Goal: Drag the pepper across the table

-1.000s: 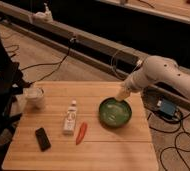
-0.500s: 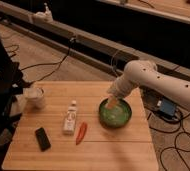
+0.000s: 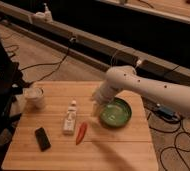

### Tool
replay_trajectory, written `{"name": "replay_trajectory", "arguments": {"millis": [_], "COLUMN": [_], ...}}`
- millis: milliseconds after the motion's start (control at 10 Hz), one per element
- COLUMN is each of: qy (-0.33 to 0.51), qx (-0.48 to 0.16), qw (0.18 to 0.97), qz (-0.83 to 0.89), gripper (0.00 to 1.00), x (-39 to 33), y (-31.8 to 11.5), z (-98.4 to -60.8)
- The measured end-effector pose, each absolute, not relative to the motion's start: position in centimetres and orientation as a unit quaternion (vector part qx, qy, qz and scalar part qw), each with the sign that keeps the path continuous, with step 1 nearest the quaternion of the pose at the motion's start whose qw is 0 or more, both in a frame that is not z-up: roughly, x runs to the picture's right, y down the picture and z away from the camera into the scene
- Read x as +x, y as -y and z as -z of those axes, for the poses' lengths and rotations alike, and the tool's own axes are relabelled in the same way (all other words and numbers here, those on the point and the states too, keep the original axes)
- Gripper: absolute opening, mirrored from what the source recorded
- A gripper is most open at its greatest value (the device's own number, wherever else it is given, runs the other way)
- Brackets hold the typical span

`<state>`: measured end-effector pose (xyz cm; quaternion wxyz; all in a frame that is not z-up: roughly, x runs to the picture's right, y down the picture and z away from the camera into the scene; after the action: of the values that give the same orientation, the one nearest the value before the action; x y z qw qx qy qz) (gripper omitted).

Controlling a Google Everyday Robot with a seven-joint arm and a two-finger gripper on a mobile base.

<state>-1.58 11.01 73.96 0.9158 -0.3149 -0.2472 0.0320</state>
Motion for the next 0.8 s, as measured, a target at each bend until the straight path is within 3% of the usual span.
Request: {"name": "replay_trajectory", "arguments": {"millis": [300,800], "qy": [0.287,0.283], "qx": [-0.36,-0.355], "qw": [0.887,0.891], "qz": [-0.007,-0.005], "gripper": [0.61,0.61], "x": [-4.5,-4.2], "y": [-14.1,-14.2], "z": [-72.7,-73.5]}}
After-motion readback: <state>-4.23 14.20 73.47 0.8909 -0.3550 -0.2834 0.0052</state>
